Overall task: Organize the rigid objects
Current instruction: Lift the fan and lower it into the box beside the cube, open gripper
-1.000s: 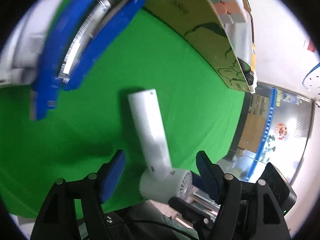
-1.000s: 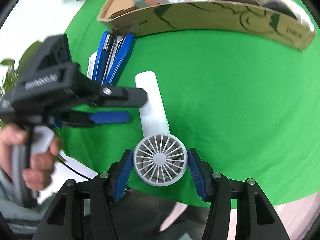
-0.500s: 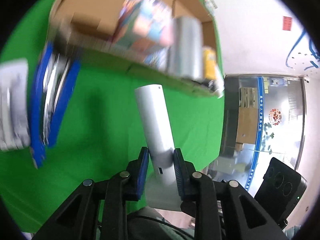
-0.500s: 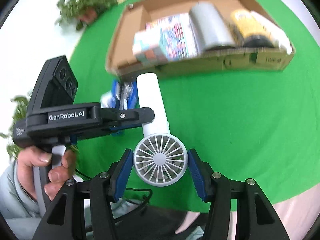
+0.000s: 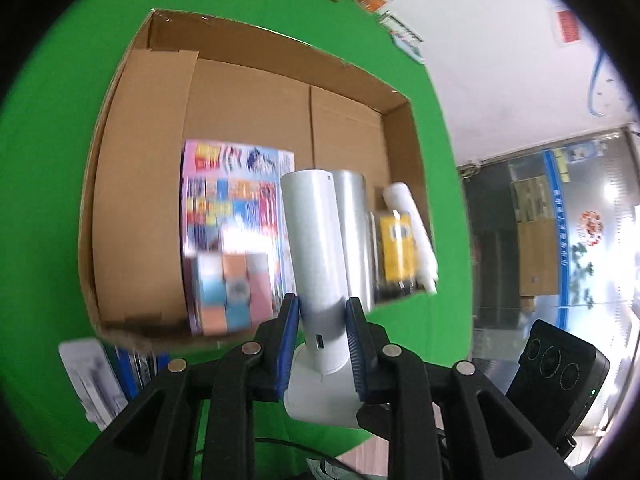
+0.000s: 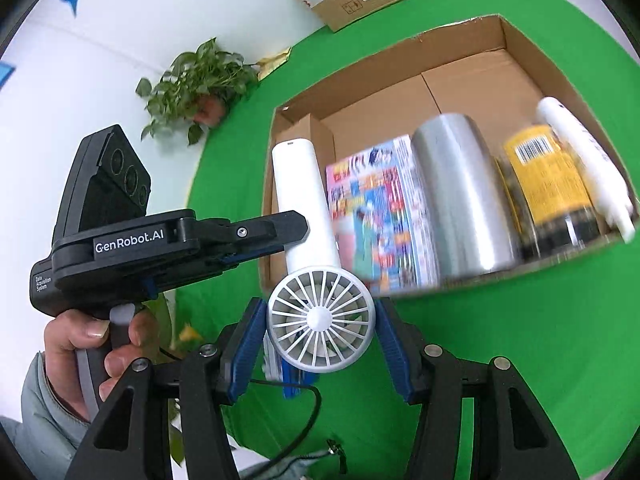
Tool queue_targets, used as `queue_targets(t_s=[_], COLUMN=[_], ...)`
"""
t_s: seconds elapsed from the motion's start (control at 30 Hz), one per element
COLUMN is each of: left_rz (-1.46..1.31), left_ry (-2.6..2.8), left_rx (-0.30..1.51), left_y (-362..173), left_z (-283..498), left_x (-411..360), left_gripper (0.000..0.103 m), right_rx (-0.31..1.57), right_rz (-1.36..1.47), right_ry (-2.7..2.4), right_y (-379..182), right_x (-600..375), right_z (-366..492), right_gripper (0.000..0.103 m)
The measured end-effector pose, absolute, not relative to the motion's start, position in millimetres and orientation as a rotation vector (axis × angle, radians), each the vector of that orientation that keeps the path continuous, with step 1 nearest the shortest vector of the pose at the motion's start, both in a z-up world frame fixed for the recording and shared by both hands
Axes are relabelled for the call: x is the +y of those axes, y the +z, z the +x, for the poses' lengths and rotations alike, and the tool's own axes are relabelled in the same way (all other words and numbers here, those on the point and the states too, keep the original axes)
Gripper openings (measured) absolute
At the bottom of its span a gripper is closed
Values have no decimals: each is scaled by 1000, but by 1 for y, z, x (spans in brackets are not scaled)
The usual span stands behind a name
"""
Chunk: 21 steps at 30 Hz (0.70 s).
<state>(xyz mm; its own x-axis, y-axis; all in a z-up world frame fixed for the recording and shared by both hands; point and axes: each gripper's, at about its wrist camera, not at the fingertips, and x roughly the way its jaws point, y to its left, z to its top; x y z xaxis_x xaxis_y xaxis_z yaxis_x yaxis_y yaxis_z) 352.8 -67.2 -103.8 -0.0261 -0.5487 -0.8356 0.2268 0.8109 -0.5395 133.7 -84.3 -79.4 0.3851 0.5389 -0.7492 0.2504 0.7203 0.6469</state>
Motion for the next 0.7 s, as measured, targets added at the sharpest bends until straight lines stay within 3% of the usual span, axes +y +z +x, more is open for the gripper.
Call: queue_targets(t_s=[0.47, 0.63, 0.7], left_rz=[-83, -36, -50], left_ry=[-448, -377, -380], left_rx=[1678, 1685, 1689], left_y=[-175, -185, -185], left_z=[402, 408, 409], left_x=[-125, -125, -124], left_gripper=[22, 19, 19], right_rx=[1377, 1432, 1420], right_rz=[994, 812, 730], right_ry=[260, 280, 267], right_y=[-207, -199, -184], right_x=[-127, -114, -112], right_z=[217, 235, 236], right_gripper=[53, 56, 62])
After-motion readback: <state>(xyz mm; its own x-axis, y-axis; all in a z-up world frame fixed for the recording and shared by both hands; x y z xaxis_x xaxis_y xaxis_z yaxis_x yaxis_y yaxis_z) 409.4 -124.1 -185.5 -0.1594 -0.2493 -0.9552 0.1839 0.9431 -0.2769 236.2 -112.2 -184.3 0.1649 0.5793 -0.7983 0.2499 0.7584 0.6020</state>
